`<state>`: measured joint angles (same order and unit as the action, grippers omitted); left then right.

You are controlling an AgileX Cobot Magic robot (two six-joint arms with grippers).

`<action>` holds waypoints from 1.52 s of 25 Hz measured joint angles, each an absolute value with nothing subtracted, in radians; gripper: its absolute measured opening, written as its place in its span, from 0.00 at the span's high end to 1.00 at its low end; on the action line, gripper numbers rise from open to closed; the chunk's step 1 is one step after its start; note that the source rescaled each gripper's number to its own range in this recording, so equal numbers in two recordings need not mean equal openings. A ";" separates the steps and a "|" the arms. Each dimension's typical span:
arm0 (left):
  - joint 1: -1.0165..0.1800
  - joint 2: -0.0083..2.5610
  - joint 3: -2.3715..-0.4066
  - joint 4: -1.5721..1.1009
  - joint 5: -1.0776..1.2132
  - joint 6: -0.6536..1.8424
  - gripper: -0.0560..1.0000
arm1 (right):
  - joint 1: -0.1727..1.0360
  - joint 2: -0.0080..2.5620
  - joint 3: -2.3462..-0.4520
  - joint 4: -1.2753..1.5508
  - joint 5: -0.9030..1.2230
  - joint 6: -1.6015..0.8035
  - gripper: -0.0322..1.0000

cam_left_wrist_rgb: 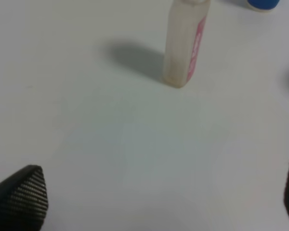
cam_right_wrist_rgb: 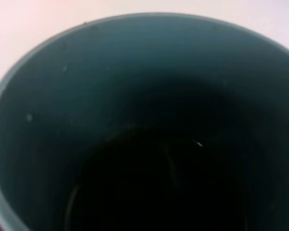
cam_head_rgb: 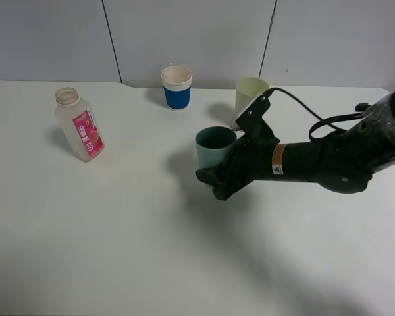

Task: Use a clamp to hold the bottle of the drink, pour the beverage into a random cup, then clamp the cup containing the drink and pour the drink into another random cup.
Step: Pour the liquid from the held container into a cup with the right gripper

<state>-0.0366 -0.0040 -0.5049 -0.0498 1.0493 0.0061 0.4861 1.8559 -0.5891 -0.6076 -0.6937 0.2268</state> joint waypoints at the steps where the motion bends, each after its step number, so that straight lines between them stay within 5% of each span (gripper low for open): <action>1: -0.037 -0.004 -0.505 -0.050 1.049 0.000 0.00 | 0.486 1.822 -0.589 -0.608 -0.678 0.228 0.97; 15: -0.037 -0.004 -0.505 -0.050 1.049 0.006 0.00 | 0.429 1.482 -0.586 -0.609 -0.465 0.361 0.97; 27: -0.037 -0.004 -0.505 -0.050 1.049 0.000 0.00 | 0.200 1.291 -0.586 -0.664 -0.256 0.508 0.97; 38: -0.037 -0.004 -0.505 -0.050 1.049 0.006 0.00 | 0.092 1.294 -0.726 -1.328 -0.025 1.169 0.97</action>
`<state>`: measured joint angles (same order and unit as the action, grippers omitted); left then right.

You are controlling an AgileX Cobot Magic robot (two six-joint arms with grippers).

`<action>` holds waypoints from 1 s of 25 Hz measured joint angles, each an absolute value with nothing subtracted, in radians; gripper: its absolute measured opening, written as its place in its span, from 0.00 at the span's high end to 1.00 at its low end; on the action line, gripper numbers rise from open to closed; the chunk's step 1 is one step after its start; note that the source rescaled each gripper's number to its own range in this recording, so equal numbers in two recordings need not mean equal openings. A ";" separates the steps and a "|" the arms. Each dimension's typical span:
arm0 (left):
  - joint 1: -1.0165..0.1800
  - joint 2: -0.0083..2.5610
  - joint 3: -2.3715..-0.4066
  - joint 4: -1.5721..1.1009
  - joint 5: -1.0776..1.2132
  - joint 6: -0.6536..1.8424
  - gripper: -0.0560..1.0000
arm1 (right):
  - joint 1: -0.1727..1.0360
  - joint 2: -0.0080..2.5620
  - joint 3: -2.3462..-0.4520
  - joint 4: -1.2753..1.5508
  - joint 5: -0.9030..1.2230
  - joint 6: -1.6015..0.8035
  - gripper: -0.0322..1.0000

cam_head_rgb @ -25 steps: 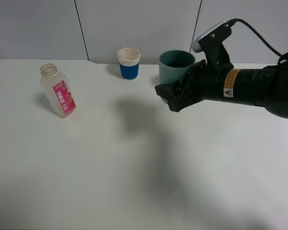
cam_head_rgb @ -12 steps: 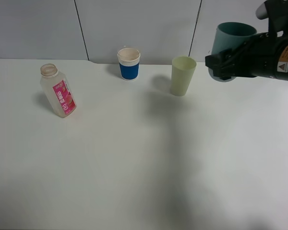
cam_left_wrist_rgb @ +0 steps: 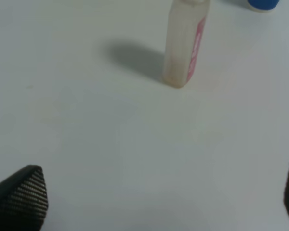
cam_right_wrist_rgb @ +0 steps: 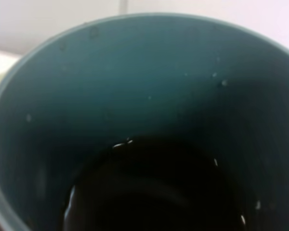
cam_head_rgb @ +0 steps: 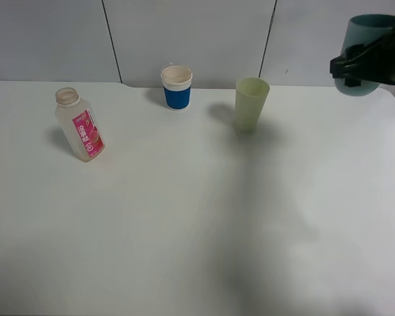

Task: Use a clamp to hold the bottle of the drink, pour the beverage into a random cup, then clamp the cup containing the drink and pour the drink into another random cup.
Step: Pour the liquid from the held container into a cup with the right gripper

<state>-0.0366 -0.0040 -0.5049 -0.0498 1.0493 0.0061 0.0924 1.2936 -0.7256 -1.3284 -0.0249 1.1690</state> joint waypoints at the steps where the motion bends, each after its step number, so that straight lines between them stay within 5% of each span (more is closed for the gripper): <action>1: -0.037 -0.004 -0.505 -0.050 1.049 0.000 0.00 | 0.092 1.298 -0.743 -1.394 0.000 1.238 0.97; 10: -0.037 -0.004 -0.505 -0.050 1.049 0.006 0.00 | 0.088 1.448 -0.829 -1.625 0.042 1.444 0.97; 25: -0.037 -0.004 -0.505 -0.050 1.049 0.000 0.00 | 0.274 1.760 -1.047 -1.727 0.135 1.612 0.97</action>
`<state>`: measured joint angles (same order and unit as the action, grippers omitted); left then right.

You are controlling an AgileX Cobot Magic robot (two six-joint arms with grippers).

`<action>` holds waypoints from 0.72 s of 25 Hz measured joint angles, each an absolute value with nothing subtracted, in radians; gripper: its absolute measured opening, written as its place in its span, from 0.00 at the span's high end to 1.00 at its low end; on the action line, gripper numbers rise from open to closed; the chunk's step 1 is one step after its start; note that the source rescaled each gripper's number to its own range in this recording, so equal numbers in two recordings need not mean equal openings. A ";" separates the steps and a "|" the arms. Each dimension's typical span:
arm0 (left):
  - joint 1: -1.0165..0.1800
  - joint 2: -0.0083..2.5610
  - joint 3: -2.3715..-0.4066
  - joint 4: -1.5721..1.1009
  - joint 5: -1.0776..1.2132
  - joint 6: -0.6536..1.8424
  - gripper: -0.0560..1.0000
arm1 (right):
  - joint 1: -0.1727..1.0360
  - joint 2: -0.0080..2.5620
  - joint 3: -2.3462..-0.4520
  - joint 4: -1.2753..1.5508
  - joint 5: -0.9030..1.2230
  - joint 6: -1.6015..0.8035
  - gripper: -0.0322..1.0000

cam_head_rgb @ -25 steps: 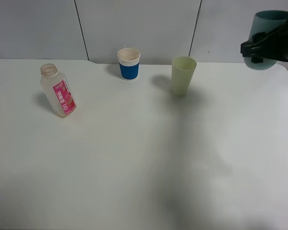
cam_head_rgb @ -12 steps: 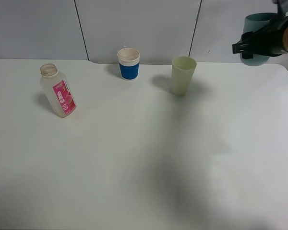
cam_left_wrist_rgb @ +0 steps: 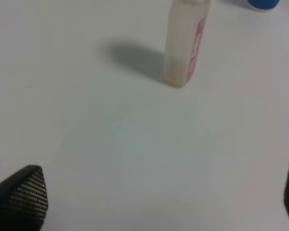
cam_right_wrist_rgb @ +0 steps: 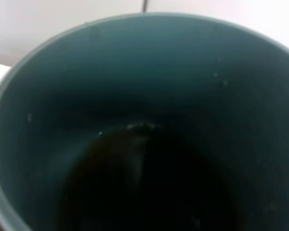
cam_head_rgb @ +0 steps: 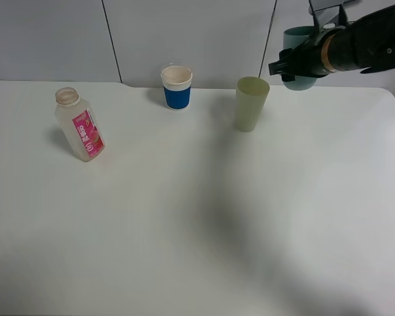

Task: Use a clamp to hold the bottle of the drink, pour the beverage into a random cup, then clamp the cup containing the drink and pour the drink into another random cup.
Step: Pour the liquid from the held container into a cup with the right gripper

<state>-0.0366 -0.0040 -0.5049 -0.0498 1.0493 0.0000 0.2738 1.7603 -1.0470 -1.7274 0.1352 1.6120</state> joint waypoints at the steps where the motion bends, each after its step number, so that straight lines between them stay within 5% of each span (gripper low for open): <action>1: -0.037 -0.004 -0.505 -0.050 1.049 0.006 0.00 | 0.280 1.772 -1.057 -1.727 0.135 1.610 0.97; 18: -0.037 -0.004 -0.505 -0.050 1.049 0.006 0.00 | 0.310 1.808 -1.115 -1.729 0.247 1.386 0.97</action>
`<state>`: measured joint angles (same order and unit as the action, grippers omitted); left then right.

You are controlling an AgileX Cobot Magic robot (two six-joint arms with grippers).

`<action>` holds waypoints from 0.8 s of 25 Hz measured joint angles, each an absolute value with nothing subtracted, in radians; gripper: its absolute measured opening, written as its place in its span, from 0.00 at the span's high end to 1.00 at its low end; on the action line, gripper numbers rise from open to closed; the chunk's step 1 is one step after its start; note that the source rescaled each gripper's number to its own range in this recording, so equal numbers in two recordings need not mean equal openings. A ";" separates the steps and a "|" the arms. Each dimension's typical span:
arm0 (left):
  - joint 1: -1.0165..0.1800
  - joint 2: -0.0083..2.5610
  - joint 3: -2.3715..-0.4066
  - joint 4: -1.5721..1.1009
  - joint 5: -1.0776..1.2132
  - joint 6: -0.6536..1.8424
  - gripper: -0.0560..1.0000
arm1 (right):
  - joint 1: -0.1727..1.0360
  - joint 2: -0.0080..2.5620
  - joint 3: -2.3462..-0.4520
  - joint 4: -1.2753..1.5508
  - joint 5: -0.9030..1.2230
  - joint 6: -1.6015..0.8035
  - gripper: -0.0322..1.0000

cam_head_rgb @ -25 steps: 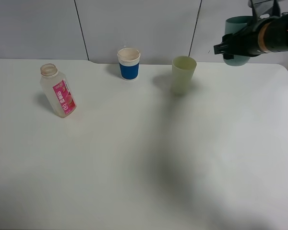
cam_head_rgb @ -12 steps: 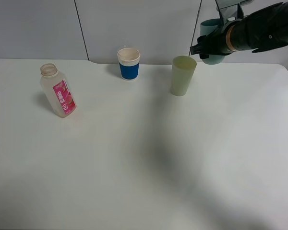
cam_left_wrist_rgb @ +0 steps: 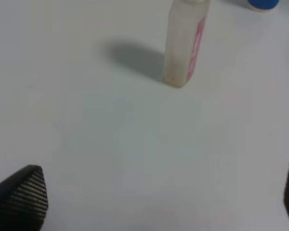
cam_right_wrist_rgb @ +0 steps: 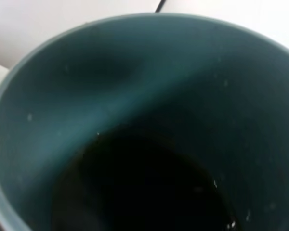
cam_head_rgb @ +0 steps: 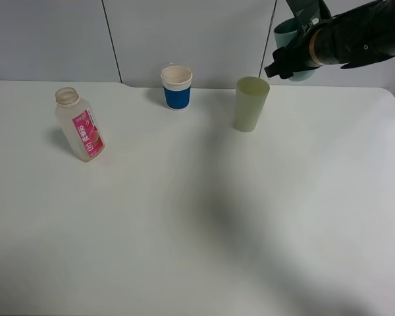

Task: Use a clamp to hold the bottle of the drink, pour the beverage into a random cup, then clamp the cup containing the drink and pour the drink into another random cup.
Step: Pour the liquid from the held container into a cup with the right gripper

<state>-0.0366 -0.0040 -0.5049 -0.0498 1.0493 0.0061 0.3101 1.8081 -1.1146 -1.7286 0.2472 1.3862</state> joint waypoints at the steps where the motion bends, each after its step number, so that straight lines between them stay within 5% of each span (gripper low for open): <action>1: -0.037 -0.004 -0.505 -0.050 1.049 0.000 0.00 | 0.315 1.808 -1.117 -1.729 0.251 1.384 0.97; 20: -0.037 -0.004 -0.505 -0.050 1.049 0.006 0.00 | 0.412 1.833 -1.133 -1.727 0.387 1.163 0.97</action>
<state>-0.0366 -0.0040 -0.5049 -0.0498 1.0493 0.0061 0.4121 1.8327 -1.1332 -1.7266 0.3867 1.1626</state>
